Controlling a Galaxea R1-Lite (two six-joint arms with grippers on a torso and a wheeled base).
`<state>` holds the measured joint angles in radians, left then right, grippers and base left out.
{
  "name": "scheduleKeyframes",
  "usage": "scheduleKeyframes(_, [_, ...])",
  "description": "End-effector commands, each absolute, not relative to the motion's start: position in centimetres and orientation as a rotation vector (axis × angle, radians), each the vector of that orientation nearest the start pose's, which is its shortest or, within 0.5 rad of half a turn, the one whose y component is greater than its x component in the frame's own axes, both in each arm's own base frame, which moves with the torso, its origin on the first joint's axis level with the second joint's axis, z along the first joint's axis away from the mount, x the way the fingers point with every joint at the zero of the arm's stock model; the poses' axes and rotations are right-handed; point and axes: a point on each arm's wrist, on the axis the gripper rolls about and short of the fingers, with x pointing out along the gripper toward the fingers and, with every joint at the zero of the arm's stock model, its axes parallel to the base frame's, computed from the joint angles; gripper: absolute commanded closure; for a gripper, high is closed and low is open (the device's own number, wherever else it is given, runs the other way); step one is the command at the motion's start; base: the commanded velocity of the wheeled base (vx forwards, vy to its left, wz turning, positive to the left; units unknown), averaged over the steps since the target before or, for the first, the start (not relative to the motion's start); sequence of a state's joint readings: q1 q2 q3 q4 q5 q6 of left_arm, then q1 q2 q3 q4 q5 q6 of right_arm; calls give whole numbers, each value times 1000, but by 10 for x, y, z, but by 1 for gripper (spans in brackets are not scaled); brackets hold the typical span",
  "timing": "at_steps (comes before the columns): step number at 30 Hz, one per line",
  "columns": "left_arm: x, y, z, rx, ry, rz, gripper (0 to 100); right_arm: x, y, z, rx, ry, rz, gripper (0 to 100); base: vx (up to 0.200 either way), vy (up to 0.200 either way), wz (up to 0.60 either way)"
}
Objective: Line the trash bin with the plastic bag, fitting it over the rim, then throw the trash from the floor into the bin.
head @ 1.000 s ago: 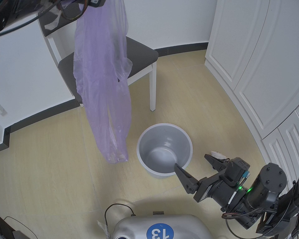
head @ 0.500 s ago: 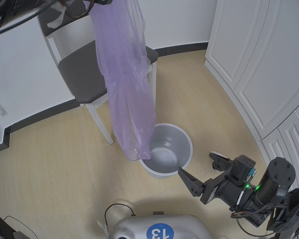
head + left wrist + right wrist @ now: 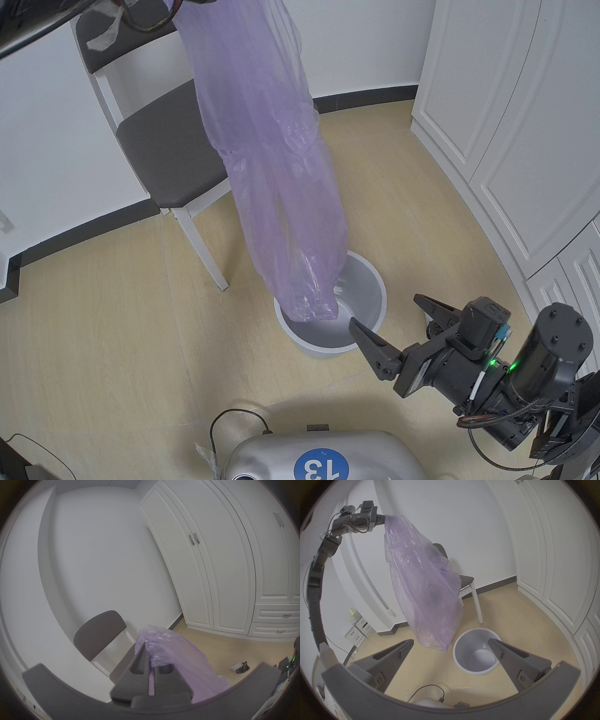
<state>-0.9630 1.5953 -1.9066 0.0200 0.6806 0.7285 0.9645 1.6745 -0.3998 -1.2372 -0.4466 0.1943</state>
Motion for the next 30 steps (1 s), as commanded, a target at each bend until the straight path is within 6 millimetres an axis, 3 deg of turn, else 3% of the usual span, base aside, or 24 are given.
scheduleKeyframes(1, [147, -193, 455, 502, -294, -203, 100, 167, 216, 139, 148, 101, 496, 0, 0, 0, 0])
scheduleKeyframes(12, [140, -203, 453, 491, -290, -221, 100, 195, 231, 120, 294, 173, 494, 0, 0, 0, 0])
scheduleKeyframes(20, [139, -205, 457, 479, -300, -219, 100, 193, 233, 125, 346, 180, 577, 0, 0, 0, 0])
scheduleKeyframes(30, [143, -211, 460, 481, -298, -196, 100, 181, 258, 123, 360, 160, 659, 0, 0, 0, 0])
